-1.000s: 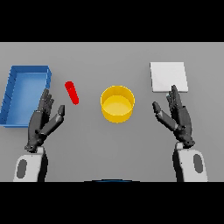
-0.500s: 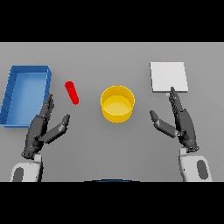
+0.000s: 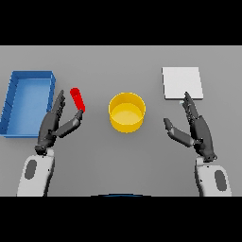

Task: Pick up the red beaker and tilt it to pour out 1 green nut into yellow bowl. Pick up the yellow bowl and place it on the metallic measuring scale.

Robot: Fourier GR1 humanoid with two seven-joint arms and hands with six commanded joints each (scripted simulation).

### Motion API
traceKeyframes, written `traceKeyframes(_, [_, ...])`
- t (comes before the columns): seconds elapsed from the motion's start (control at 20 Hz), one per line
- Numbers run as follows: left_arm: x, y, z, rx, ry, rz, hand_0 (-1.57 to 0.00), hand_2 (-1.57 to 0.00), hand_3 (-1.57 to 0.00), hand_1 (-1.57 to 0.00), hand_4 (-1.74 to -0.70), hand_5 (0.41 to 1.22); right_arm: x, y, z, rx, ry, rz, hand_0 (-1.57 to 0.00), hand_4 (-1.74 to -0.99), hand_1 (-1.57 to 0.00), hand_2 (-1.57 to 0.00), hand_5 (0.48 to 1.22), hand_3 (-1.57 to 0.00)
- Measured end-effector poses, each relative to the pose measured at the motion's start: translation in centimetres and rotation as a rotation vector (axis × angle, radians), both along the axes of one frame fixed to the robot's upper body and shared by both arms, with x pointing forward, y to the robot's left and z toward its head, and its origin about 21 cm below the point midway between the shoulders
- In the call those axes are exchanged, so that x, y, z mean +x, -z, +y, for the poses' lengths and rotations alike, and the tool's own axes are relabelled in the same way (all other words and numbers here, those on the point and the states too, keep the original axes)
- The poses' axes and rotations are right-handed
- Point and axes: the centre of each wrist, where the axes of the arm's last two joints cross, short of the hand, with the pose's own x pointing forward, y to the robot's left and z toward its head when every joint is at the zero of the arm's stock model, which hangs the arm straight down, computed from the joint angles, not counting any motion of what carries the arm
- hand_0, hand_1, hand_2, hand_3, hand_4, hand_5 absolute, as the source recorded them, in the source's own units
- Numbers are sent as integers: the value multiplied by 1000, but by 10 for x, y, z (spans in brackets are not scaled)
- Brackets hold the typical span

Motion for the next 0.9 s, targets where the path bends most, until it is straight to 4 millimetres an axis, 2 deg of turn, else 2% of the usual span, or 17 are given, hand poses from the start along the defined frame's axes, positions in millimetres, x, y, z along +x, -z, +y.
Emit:
traceKeyframes(0.2, [27,5,-6,-1,-2,-8,1,1,1,1,-1222,638,-6,3,3,-4,5,7,1,-1297,1,1,625,1])
traceKeyframes(0.5, [58,9,-17,33,0,-13,1,1,1,1,-1225,639,-1,3,1,-28,24,25,1,-1303,1,1,637,1])
traceKeyframes(0.7, [69,13,-19,44,10,-28,1,1,1,1,-1270,675,1,1,-1,-28,35,5,1,-1301,1,1,644,1])
traceKeyframes(0.85, [78,16,-29,22,14,-37,1,-1,1,1,-1331,709,3,1,-2,-34,28,13,1,-1303,1,1,646,1])
traceKeyframes(0.9, [79,16,-30,11,11,-46,1,-50,-30,-6,-1347,726,4,0,2,-21,30,16,1,-1301,1,1,647,1])
